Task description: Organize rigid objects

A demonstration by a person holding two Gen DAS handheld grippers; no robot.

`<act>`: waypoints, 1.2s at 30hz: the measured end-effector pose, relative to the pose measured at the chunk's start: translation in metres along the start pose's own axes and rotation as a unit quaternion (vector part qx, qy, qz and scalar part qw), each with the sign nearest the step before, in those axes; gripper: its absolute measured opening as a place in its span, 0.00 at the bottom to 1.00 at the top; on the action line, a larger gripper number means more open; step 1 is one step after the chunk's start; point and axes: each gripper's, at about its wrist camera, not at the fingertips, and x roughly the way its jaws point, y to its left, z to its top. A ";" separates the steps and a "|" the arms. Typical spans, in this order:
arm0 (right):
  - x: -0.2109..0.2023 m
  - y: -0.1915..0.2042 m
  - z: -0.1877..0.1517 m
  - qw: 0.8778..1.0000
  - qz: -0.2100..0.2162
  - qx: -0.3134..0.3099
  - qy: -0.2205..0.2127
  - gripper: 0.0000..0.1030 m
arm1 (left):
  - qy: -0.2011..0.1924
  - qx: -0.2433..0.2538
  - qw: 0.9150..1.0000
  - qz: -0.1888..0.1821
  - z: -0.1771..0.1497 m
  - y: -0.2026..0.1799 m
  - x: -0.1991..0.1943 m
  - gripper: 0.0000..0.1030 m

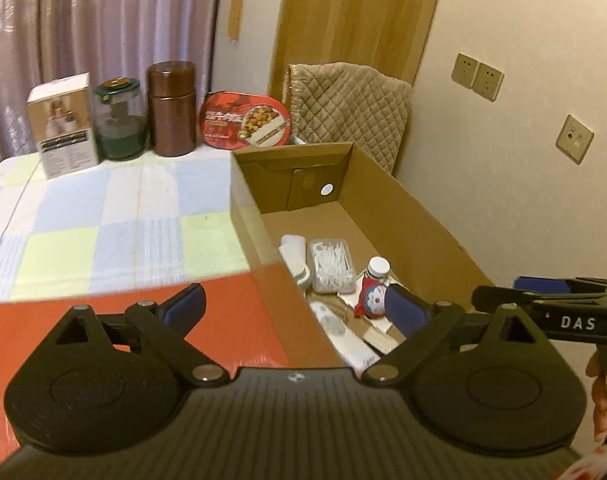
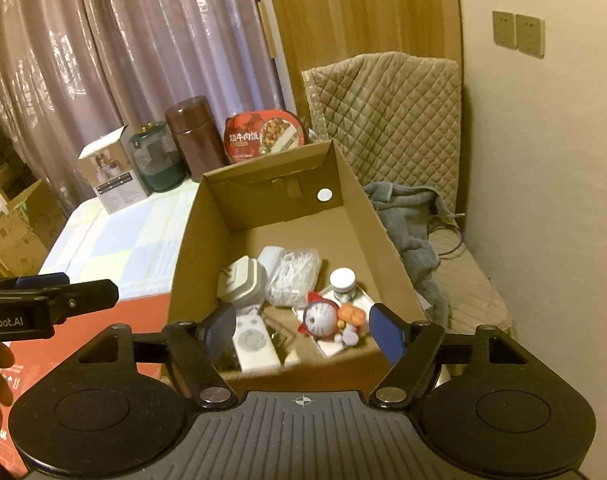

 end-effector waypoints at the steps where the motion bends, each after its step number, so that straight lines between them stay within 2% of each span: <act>1: -0.007 0.002 -0.004 1.000 -0.001 -0.002 0.001 0.70 | 0.000 -0.003 1.000 0.002 -0.005 0.000 -0.006 0.91; 10: -0.049 0.016 -0.044 1.000 -0.016 -0.020 0.013 0.75 | 0.016 -0.015 1.000 0.019 -0.053 -0.010 -0.054 0.91; 15: -0.064 0.027 -0.064 0.999 -0.011 -0.035 0.017 0.82 | 0.020 -0.034 0.999 0.024 -0.074 -0.015 -0.074 0.92; 18: -0.071 0.032 -0.072 0.999 -0.007 -0.035 0.014 0.84 | 0.021 -0.042 0.998 0.033 -0.083 -0.016 -0.082 0.99; 26: -0.085 0.038 -0.085 0.999 0.003 -0.035 0.013 0.86 | 0.017 -0.046 0.998 0.051 -0.098 -0.020 -0.096 0.99; 36: -0.091 0.039 -0.089 0.999 0.003 -0.030 0.011 0.86 | 0.018 -0.043 0.998 0.051 -0.101 -0.024 -0.098 0.99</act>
